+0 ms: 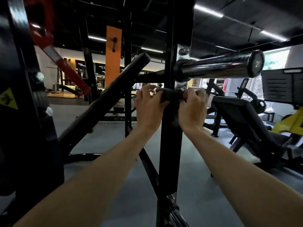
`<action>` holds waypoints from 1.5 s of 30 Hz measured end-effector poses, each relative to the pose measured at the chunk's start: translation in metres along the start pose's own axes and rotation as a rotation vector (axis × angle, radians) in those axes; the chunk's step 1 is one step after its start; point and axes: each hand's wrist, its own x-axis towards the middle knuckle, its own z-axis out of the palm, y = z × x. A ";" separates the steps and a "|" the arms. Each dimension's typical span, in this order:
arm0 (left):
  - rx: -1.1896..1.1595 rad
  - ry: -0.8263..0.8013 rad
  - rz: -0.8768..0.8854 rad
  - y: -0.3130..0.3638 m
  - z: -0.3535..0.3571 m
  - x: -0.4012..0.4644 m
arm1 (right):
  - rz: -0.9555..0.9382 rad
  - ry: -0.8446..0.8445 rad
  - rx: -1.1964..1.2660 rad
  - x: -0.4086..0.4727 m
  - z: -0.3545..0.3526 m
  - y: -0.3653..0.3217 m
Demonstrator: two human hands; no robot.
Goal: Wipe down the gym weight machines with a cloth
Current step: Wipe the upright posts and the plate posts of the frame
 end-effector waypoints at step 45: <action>-0.380 -0.213 -0.180 0.002 0.023 -0.110 | -0.432 -0.217 -0.013 -0.092 0.025 0.070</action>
